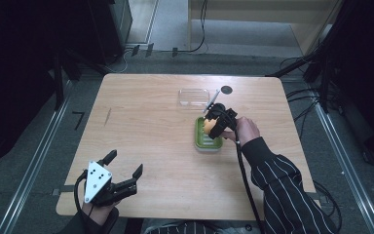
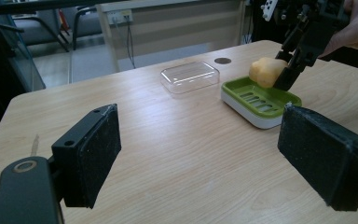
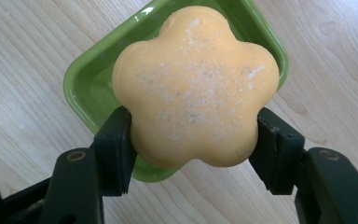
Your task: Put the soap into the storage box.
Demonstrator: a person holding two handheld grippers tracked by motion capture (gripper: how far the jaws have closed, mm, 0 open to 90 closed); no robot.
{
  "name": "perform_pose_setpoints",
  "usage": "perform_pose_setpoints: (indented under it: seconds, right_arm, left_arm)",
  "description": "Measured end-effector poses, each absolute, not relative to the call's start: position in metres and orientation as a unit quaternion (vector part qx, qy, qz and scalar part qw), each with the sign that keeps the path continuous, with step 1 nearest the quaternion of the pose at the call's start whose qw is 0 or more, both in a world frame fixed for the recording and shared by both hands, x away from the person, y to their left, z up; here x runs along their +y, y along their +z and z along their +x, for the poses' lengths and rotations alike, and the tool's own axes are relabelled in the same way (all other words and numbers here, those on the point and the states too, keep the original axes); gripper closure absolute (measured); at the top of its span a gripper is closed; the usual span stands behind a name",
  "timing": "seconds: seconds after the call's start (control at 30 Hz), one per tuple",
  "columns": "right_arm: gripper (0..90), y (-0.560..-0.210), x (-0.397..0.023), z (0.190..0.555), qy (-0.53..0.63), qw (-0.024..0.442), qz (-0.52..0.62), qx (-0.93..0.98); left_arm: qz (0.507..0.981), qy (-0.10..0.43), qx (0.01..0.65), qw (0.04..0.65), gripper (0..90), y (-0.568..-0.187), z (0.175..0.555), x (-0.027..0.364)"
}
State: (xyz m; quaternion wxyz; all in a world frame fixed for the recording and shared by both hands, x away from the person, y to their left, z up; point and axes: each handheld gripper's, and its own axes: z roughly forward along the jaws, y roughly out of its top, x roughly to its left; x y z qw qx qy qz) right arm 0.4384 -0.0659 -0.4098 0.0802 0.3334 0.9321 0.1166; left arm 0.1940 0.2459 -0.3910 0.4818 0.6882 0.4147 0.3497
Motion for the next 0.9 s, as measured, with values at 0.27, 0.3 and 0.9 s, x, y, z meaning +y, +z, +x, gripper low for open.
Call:
perform_pose_setpoints:
  seconds: [0.27,0.3,0.9]
  right_arm:
    - [39.6,-0.417,-0.06,0.442,0.112,0.078,0.334,0.933]
    - [39.6,-0.418,-0.06,0.443,0.113,0.078,0.335,0.932]
    - [39.6,-0.435,-0.049,0.446,0.096,0.078,0.333,0.935]
  left_arm:
    - [0.688,0.35,0.415,0.481,13.7,-0.391,0.194,0.246]
    - [0.688,0.35,0.415,0.48,13.7,-0.391,0.194,0.246]
    - [0.689,0.35,0.415,0.481,13.7,-0.391,0.194,0.247]
